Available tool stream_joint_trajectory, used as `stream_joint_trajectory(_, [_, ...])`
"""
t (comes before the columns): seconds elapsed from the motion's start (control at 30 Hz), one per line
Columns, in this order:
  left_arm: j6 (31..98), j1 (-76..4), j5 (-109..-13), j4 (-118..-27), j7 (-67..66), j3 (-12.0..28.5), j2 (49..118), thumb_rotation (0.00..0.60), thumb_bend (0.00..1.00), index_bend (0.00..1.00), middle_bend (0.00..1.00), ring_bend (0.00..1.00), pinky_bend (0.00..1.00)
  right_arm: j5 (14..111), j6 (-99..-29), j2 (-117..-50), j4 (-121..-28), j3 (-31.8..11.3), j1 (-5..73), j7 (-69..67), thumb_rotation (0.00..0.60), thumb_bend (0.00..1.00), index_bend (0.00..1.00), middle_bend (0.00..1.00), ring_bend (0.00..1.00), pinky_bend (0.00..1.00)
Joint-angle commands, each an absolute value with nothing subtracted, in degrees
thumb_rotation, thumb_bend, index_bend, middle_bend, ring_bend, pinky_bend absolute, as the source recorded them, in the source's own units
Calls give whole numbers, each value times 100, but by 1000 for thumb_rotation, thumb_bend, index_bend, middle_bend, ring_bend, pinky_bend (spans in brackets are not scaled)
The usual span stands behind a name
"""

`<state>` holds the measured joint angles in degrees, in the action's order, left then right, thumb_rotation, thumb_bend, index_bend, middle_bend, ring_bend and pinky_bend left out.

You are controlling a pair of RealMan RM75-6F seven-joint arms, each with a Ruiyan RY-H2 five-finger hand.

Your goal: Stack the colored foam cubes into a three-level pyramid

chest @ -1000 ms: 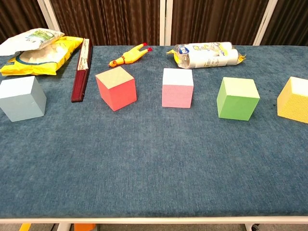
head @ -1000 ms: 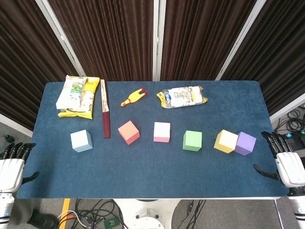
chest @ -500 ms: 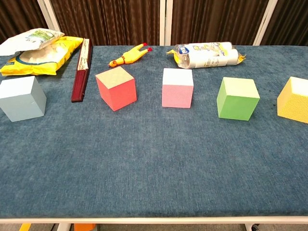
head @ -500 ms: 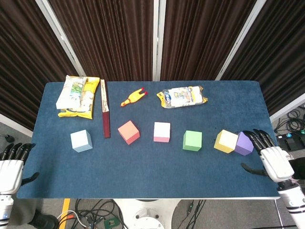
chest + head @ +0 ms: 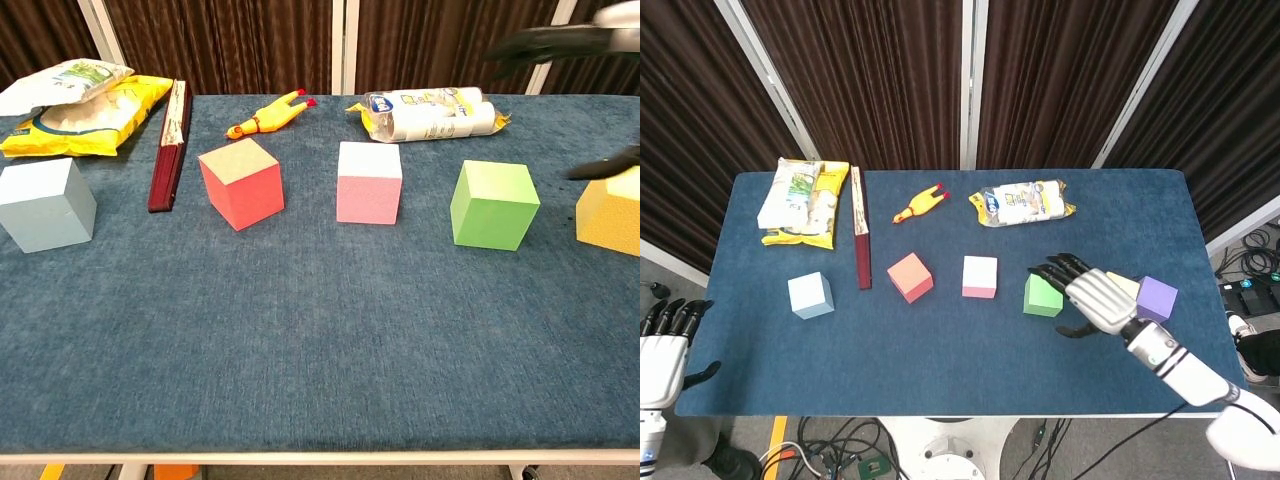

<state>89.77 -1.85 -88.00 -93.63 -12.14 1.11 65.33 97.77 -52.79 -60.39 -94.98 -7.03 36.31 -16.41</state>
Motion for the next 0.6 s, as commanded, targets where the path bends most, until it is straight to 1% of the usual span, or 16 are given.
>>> stream_joint_trajectory(0.03, [8981, -188, -8811, -9363, -1208, 115, 6536, 600, 0, 162, 175, 102, 110, 9042, -4691, -6494, -9414, -1021, 4037, -1012, 600, 101, 0, 116, 0, 47])
stream_joint_trajectory(0.23, [8999, -172, -8850, -9346, -1189, 99, 6547, 600, 0, 162, 175, 102, 110, 7816, -4120, -7298, -9139, -1284, 4497, -266, 600, 86, 0, 116, 0, 47])
stream_joint_trajectory(0.6, [8963, -188, -8856, -9316, -1135, 108, 6542, 600, 0, 162, 175, 102, 111, 6488, -3945, -8415, -8331, -1446, 5102, 620, 600, 75, 0, 125, 0, 49])
